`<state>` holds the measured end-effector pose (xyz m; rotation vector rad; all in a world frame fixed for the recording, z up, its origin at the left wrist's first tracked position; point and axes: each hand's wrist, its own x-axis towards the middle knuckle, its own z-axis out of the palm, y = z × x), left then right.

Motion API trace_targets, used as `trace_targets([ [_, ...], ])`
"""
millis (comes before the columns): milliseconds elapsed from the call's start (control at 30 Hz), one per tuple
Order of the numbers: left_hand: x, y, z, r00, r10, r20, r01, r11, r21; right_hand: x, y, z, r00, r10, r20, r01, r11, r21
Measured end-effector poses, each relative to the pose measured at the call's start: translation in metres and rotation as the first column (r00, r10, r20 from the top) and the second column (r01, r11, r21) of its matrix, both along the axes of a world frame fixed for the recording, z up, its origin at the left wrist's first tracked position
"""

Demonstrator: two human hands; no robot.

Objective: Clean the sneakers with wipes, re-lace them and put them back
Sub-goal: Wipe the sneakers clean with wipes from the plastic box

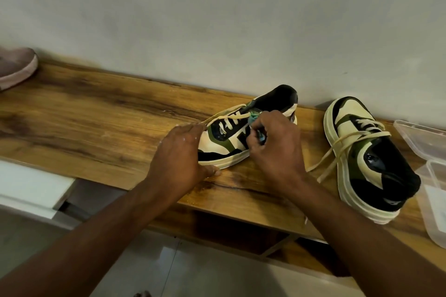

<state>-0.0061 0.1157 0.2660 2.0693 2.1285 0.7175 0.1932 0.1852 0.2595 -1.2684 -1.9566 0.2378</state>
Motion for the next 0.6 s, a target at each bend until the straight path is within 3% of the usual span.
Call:
trace_targets([
  [100, -0.001, -0.001, 0.001, 1.000, 0.006, 0.013, -0.006, 1.000, 0.001, 0.008, 0.008, 0.004, 1.000, 0.013, 0.000, -0.013, 1.000, 0.017],
  [267, -0.001, 0.000, 0.002, 1.000, 0.008, 0.013, -0.008, 1.000, -0.006, 0.033, 0.027, 0.018, 0.972, -0.218, -0.093, 0.220, 0.976, 0.012],
  [467, -0.001, 0.000, 0.003, 1.000, 0.007, 0.007, -0.006, 1.000, -0.018, -0.012, -0.004, 0.008, 0.995, 0.099, 0.007, -0.098, 0.994, -0.041],
  [533, -0.003, 0.001, 0.004, 1.000, 0.006, 0.020, -0.005, 1.000, -0.024, -0.009, 0.003, 0.011, 0.996, 0.084, 0.000, -0.084, 0.996, -0.035],
  [600, -0.004, 0.001, 0.004, 1.000, 0.004, 0.031, -0.003, 1.000, -0.022, 0.005, 0.014, 0.018, 0.999, -0.030, -0.045, 0.028, 0.999, -0.031],
])
